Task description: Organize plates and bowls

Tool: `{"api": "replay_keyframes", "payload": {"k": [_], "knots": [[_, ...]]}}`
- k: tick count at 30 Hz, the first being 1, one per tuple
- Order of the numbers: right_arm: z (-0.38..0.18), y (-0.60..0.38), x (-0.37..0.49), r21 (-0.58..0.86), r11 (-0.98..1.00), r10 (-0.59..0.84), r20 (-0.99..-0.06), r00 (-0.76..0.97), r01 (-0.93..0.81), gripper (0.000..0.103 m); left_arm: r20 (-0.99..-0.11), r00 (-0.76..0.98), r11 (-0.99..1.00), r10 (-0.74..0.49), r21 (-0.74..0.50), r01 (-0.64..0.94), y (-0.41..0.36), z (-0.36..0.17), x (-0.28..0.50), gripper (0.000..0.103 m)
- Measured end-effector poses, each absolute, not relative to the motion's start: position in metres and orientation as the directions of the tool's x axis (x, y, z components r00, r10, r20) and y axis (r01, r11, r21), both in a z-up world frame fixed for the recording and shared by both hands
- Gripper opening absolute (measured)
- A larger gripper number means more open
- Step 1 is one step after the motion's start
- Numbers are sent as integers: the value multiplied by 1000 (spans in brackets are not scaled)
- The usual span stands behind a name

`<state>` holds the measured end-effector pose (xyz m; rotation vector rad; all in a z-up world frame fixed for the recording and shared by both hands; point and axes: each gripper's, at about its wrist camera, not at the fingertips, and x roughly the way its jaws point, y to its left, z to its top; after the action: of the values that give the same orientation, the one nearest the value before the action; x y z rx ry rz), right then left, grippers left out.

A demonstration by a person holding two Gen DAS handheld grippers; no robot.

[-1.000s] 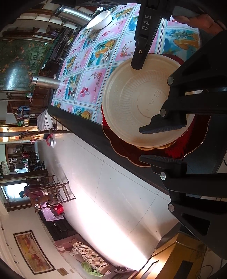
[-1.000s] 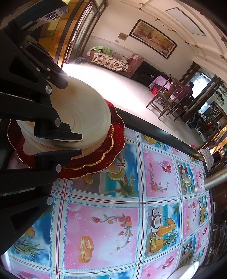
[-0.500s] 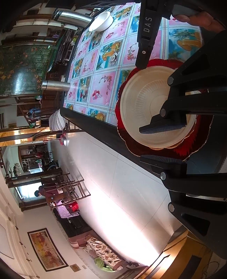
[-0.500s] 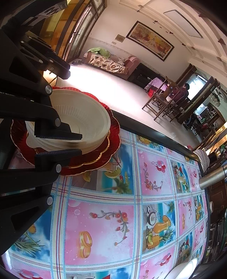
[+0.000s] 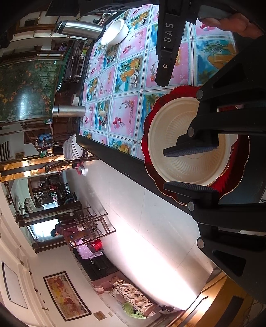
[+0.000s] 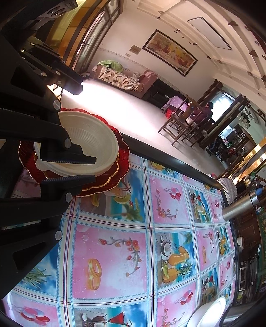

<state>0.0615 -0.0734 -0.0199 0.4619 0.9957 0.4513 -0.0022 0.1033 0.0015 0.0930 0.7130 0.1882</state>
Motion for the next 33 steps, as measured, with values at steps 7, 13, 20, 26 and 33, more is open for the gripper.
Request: {"api": "replay_keyframes", "payload": {"k": [7, 13, 20, 26, 33], "knots": [[-20, -80, 60, 571, 807, 568, -677, 468, -152, 14, -640, 739, 977, 210, 165, -134, 95, 1, -2, 23], [-20, -85, 59, 579, 803, 571, -675, 468, -144, 14, -641, 739, 976, 209, 178, -122, 85, 0, -3, 23], [-20, -93, 58, 587, 798, 574, -669, 472, -139, 14, -639, 741, 975, 207, 196, -103, 73, 1, -3, 23], [-20, -106, 59, 596, 793, 575, -662, 481, -129, 14, -636, 745, 973, 201, 216, -78, 53, 4, 1, 23], [-19, -136, 62, 617, 780, 575, -647, 501, -98, 14, -645, 745, 969, 170, 245, -9, 12, 4, 11, 23]]}}
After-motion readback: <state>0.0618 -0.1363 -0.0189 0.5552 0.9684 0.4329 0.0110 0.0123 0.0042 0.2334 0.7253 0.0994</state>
